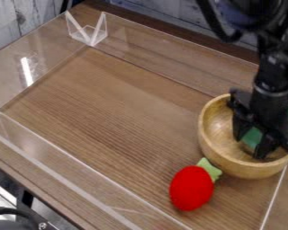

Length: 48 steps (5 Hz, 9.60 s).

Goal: Put the green block in the brown bowl

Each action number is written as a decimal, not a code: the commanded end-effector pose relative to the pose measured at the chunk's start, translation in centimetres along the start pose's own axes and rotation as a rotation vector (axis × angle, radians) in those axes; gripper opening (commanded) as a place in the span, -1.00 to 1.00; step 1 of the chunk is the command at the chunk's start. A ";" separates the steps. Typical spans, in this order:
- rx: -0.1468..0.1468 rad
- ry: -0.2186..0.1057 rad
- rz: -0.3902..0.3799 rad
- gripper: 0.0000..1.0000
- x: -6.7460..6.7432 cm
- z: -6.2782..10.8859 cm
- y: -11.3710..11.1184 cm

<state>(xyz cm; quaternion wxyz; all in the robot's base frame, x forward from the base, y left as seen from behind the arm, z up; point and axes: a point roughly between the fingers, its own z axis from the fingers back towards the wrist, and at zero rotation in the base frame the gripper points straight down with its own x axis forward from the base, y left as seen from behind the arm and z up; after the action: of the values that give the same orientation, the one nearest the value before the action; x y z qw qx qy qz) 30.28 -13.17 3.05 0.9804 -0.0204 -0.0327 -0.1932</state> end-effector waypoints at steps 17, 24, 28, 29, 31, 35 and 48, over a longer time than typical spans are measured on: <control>-0.006 -0.101 0.178 -1.00 1.4 5.3 8.7; -0.038 -0.057 0.085 1.00 0.8 4.9 6.9; -0.030 -0.056 0.123 1.00 0.1 3.9 7.7; -0.027 -0.057 0.131 1.00 -0.2 4.4 8.2; -0.021 -0.090 0.126 1.00 -0.7 6.2 9.2; 0.079 -0.232 0.315 1.00 -2.3 8.8 18.6; 0.022 -0.302 0.392 1.00 -1.4 8.0 18.7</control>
<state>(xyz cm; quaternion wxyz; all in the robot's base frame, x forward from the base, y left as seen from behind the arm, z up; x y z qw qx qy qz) 34.82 5.09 8.83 0.9873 -0.0504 -0.1500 0.0114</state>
